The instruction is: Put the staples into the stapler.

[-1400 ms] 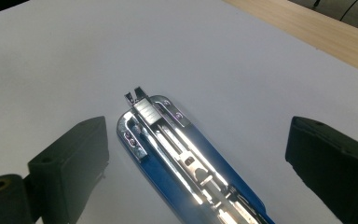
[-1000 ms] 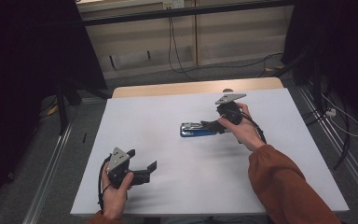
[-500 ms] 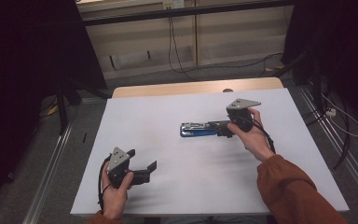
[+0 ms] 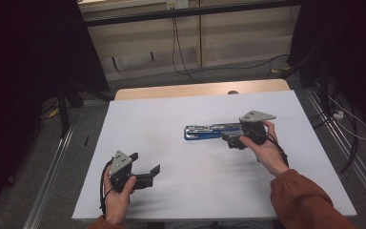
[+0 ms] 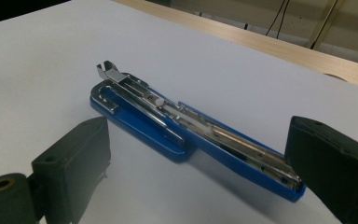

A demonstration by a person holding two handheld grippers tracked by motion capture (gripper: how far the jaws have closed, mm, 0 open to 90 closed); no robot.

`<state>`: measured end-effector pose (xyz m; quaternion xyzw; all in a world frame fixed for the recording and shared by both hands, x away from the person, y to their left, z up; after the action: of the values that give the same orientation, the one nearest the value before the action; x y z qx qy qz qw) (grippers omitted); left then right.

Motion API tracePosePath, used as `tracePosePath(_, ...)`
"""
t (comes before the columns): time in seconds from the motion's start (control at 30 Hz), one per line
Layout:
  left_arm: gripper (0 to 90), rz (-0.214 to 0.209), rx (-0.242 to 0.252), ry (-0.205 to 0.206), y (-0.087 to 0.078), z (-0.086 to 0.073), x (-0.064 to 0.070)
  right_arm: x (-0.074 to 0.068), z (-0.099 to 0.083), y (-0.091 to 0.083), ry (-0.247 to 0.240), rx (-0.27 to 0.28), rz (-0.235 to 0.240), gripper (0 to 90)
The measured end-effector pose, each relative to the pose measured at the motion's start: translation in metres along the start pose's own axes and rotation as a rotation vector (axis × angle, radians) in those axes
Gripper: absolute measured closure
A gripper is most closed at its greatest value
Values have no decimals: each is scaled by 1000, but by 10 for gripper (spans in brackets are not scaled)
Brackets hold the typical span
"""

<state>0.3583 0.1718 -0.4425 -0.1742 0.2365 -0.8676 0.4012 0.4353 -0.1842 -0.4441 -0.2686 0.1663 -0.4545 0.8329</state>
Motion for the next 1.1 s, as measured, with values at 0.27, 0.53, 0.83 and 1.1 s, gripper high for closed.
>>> tracePosePath(0.27, 37, 1, 4, -13, -1, -1, -4, 8, -11, -12, 33, 23, -36, 59)
tracePosePath(0.53, 37, 10, 14, -23, -4, -1, -7, 16, -25, -24, 58, 59, -57, 46)
tracePosePath(0.83, 36, 18, 10, -18, -3, 1, -5, 23, -44, -42, 76, 83, -112, 45)
tracePosePath(1.1, 36, 20, 18, -24, 1, 4, -7, 30, -49, -49, 104, 102, -125, 45)
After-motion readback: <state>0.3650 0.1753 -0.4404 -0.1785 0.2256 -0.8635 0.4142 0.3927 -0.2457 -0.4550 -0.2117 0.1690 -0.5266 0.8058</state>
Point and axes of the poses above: each handheld gripper's, and its own axes: y roughly forward along the jaws, z roughly out of its top, x roughly to its right, the point moved 5 cm from there along y, roughly forward along the jaws, and after that the axes turned 8 degrees about -x, right-handed, at the moved point
